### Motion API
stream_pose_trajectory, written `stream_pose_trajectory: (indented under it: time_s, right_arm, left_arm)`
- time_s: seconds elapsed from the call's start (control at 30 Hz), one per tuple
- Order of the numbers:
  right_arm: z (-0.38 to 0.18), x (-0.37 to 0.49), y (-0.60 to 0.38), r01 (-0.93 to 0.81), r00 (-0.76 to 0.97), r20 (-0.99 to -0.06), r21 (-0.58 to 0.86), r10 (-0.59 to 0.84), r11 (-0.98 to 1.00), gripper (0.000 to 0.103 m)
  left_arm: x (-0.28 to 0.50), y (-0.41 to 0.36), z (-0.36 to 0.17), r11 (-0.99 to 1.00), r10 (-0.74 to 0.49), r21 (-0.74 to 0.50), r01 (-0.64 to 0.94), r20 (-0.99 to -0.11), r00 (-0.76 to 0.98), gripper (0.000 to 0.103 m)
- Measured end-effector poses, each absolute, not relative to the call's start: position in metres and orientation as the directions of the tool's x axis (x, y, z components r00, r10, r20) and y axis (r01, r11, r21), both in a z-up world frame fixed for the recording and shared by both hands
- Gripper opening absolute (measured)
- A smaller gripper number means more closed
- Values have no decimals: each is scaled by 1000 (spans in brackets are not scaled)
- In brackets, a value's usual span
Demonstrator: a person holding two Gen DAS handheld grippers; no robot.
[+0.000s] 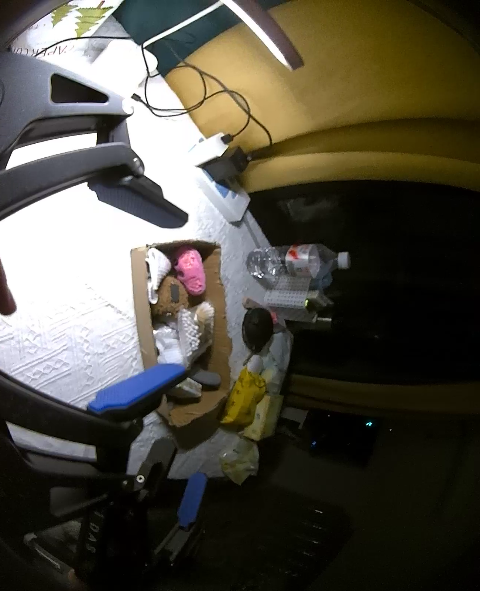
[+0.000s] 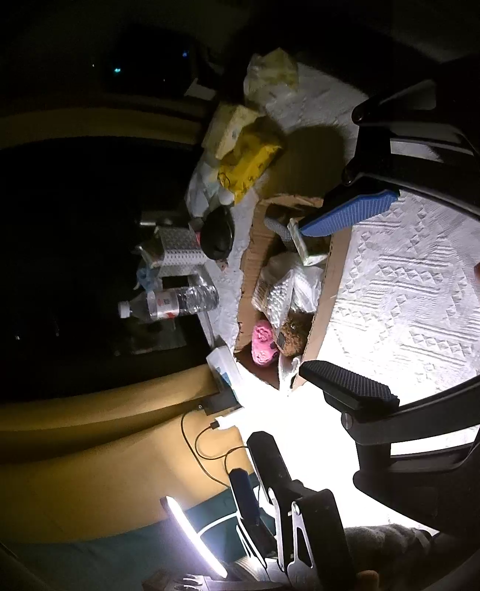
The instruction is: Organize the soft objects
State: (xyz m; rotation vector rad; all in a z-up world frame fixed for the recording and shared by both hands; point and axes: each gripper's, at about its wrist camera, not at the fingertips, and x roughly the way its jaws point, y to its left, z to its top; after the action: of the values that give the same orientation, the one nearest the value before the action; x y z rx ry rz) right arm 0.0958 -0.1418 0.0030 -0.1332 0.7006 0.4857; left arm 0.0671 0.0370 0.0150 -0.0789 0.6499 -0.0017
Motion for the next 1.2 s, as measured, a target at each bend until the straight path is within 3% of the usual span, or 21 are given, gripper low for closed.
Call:
stream_pose_trajectory:
  time_s: [0.57, 1.2]
  right_arm:
    - [41, 70, -146, -398, 729, -603, 14, 325, 917, 73]
    - [44, 68, -143, -388, 735, -601, 6, 314, 921, 73]
  left_arm:
    - [44, 39, 46, 998, 12, -42, -43, -562, 827, 77]
    - [39, 39, 52, 999, 11, -35, -36, -552, 834, 77]
